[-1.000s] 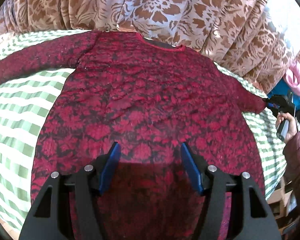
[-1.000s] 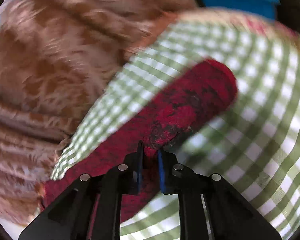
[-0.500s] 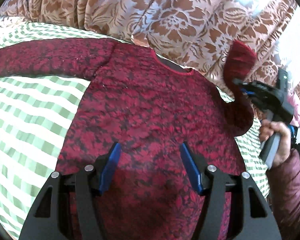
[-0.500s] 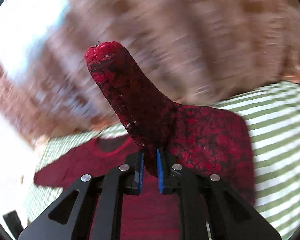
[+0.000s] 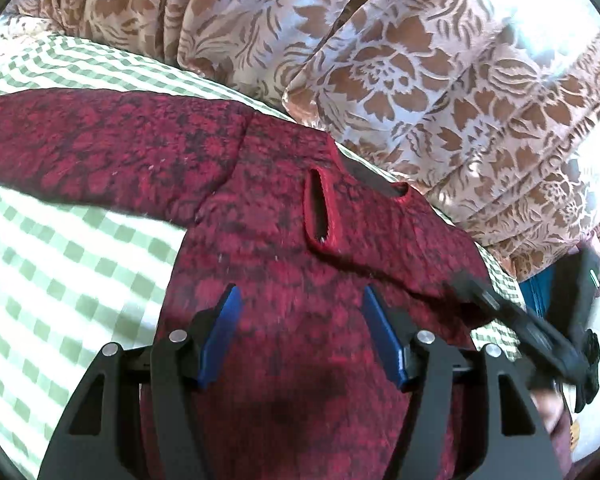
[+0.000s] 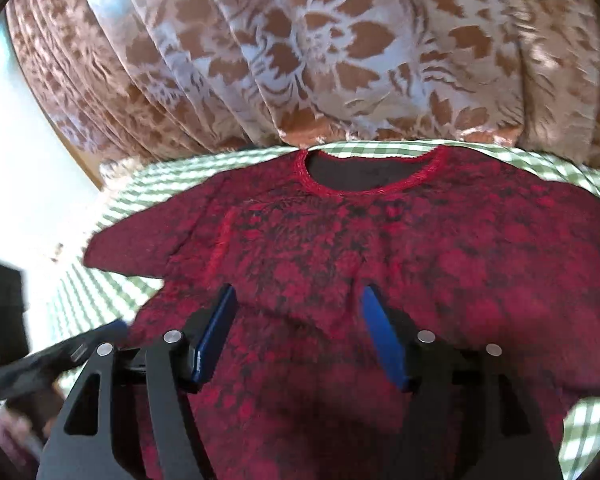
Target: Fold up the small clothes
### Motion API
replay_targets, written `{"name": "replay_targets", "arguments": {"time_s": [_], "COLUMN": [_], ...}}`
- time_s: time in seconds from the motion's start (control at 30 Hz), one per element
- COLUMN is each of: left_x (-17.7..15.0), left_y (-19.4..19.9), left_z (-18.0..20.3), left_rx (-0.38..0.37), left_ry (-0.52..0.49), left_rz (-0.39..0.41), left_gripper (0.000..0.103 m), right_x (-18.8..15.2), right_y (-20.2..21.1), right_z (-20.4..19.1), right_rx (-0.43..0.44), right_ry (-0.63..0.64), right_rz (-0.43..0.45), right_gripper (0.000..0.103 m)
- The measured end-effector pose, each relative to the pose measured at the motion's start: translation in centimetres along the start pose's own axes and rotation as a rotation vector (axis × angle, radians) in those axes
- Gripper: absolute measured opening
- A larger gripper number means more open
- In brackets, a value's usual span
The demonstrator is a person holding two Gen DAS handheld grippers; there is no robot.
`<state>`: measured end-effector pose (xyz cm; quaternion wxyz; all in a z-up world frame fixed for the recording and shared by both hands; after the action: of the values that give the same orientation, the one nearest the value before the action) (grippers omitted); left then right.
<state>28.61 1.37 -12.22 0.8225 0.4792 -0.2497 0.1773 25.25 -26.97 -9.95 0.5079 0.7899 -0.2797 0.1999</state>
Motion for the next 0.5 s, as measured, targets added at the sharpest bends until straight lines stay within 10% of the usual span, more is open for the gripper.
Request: {"name": "replay_targets", "arguments": {"time_s": [0.33, 0.5], "left_x": [3.2, 4.1], "left_y": [-7.3, -8.5], "left_z": [0.2, 0.7], "left_rx": [-0.026, 0.019], "left_ry": [-0.01, -0.033], "left_rz": [-0.089, -0.09], "left_gripper": [0.065, 0.015], "right_x": [-6.2, -6.0], "right_y": [10.1, 11.4], "right_z": [9.3, 12.6], "right_rx": [-0.048, -0.044], "right_ry": [-0.237, -0.353], "right_rz": [0.068, 0.122], "right_gripper": [0.064, 0.064]}}
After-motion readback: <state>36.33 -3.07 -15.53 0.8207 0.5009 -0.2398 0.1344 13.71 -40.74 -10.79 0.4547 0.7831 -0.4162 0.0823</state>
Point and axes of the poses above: each gripper's, at about its wrist camera, not at the fingertips, and y roughly against the way its jaws point, z to its right, x to its top, the point moved 1 cm from there along -y, roughly the way its jaws point, and after that the axes turned 7 degrees about -y, right-handed, at the moved point
